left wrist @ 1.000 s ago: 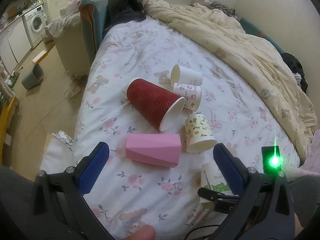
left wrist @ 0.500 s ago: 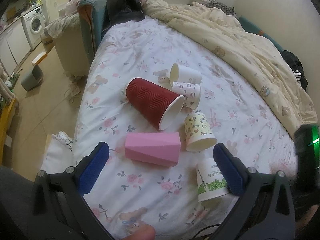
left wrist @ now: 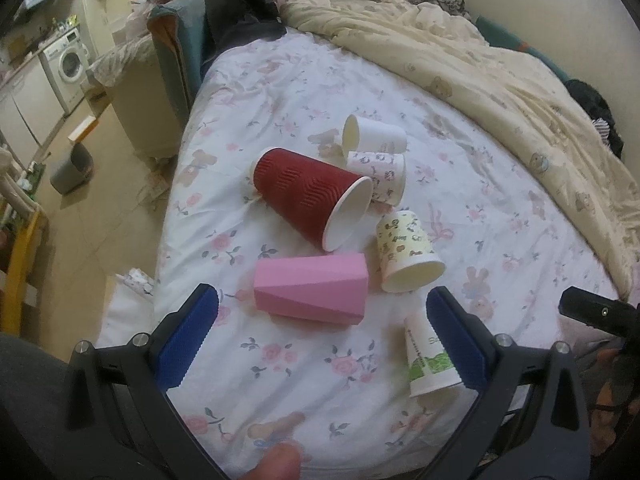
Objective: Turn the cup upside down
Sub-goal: 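Lift the white cup with the right tool and carry it toward the left tool, then close the left tool on the white cup while the right tool releases it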
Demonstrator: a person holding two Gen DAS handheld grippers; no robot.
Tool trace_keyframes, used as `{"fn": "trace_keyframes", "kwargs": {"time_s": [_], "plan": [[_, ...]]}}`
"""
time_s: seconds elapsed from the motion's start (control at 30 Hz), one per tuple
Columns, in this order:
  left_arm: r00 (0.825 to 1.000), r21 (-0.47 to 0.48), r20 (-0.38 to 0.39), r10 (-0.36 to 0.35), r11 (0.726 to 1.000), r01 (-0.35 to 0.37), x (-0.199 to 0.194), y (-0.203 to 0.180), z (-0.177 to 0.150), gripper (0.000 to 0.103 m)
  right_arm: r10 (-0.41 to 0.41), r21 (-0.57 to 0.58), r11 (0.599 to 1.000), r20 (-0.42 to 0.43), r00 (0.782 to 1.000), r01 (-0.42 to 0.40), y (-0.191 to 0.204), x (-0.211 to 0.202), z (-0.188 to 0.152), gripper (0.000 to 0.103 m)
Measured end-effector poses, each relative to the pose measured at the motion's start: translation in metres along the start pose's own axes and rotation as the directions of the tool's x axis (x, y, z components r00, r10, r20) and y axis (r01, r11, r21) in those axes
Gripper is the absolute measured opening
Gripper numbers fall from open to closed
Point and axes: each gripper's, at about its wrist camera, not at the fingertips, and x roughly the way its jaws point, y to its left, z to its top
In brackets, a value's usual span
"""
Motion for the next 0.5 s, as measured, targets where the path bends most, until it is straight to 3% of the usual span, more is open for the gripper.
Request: {"fn": "trace_keyframes", "kwargs": {"time_s": [0.27, 0.5], "plan": [[0.996, -0.022, -0.085, 0.002, 1.0, -0.003, 0.014, -0.002, -0.005, 0.103, -0.058, 0.072, 0.996, 0.049, 0.997, 0.055, -0.017, -0.001, 0.004, 0.103], [0.971, 0.034, -0.238, -0.034, 0.999, 0.043, 0.038, -0.045, -0.007, 0.103, -0.109, 0.138, 0.985, 0.061, 0.992, 0.1, -0.032, -0.004, 0.006, 0.103]]}}
